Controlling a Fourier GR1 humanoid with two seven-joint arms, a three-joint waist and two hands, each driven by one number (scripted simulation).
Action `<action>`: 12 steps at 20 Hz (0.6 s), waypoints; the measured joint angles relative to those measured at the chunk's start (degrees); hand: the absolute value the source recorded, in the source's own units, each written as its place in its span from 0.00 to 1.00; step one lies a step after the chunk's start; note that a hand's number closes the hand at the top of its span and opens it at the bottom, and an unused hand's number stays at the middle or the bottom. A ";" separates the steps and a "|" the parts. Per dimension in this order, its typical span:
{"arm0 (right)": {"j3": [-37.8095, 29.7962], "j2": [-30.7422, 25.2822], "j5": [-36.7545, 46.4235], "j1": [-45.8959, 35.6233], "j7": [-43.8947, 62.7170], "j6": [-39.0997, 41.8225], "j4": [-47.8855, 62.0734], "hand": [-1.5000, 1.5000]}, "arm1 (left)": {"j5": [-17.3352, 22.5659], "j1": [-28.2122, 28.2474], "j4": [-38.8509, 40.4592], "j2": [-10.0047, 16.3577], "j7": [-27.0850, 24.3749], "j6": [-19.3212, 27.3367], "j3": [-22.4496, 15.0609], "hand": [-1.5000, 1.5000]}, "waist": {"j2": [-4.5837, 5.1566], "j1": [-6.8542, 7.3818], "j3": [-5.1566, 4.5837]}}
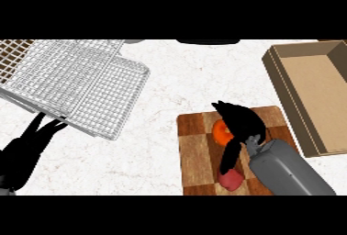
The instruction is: Pick the squash from the cutting board and place it in the cardboard box
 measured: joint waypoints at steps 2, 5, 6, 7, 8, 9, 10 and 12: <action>-0.56 0.35 0.40 -1.02 -1.18 -0.07 1.98 1.00 | -0.42 -0.53 1.22 -0.21 -1.40 -0.48 0.47 0.50 | 0.02 0.08 0.07; -0.67 0.34 1.67 -0.61 -2.99 -1.16 1.97 1.00 | -1.30 -0.67 2.09 -0.85 -2.90 -0.39 1.02 0.50 | -0.09 0.00 0.20; -0.30 0.58 2.49 -0.52 -4.14 -2.08 2.60 1.00 | -1.21 -0.63 1.96 -0.81 -2.85 -0.80 1.09 0.50 | -0.05 0.06 0.18; -0.14 0.50 3.17 -0.53 -5.23 -2.68 2.91 1.00 | -1.48 -0.85 1.98 -0.91 -2.54 -0.62 1.12 0.50 | -0.05 0.06 0.18; -0.02 0.46 3.75 -0.38 -6.43 -3.44 3.14 1.00 | -1.96 -0.98 2.07 -1.11 -2.52 -0.28 1.15 0.50 | -0.10 0.05 0.19; -0.11 0.73 4.21 -0.77 -7.15 -3.86 3.79 1.00 | -2.23 -1.22 2.59 -1.23 -3.01 -0.28 1.41 0.50 | -0.12 0.08 0.21; -0.32 0.55 4.49 -0.91 -8.04 -4.11 4.12 1.00 | -2.24 -0.96 2.29 -1.43 -3.23 -0.48 1.46 0.50 | -0.11 0.13 0.20; -0.51 0.24 5.01 -0.51 -9.11 -4.25 3.66 1.00 | -1.99 -0.92 2.34 -1.22 -3.23 -1.35 1.87 0.50 | -0.12 0.02 0.16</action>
